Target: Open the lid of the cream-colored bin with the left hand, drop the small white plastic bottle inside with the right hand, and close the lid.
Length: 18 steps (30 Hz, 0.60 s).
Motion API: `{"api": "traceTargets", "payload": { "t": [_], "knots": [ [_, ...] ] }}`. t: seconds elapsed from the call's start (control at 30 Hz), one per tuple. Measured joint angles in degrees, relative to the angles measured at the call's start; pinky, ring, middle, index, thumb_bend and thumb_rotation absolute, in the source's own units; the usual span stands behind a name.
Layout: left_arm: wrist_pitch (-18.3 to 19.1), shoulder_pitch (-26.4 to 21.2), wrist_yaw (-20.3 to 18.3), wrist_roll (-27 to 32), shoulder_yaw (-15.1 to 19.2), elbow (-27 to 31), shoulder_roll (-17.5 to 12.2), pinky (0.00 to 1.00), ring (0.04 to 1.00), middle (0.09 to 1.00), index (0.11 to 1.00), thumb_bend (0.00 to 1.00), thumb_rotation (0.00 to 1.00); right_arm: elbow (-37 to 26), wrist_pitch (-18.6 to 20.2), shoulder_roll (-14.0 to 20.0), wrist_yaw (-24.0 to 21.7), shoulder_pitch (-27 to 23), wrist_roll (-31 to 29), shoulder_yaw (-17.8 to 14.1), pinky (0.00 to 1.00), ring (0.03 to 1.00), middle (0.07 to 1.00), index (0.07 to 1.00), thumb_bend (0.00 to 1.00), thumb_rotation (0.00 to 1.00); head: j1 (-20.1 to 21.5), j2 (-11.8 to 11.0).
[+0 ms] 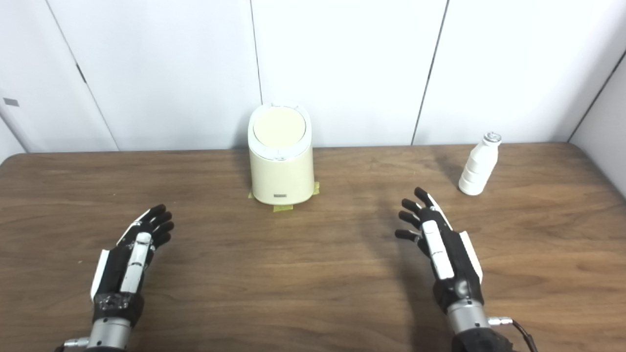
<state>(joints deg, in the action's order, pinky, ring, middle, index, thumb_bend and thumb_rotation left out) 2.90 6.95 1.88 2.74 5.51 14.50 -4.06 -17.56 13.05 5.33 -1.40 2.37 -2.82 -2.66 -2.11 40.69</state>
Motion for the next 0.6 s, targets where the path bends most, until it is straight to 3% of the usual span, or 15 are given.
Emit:
{"api": "traceTargets", "payload": {
  "t": [0.6],
  "knots": [
    [0.01, 0.0, 0.0, -0.01, -0.01, 0.26, 0.0, 0.85, 0.835, 0.838, 0.861, 0.43, 0.79, -0.12, 0.03, 0.03, -0.11, 0.0, 0.04, 0.01, 0.69, 0.832, 0.86, 0.936, 0.48, 0.89, 0.0, 0.18]
  ]
}}
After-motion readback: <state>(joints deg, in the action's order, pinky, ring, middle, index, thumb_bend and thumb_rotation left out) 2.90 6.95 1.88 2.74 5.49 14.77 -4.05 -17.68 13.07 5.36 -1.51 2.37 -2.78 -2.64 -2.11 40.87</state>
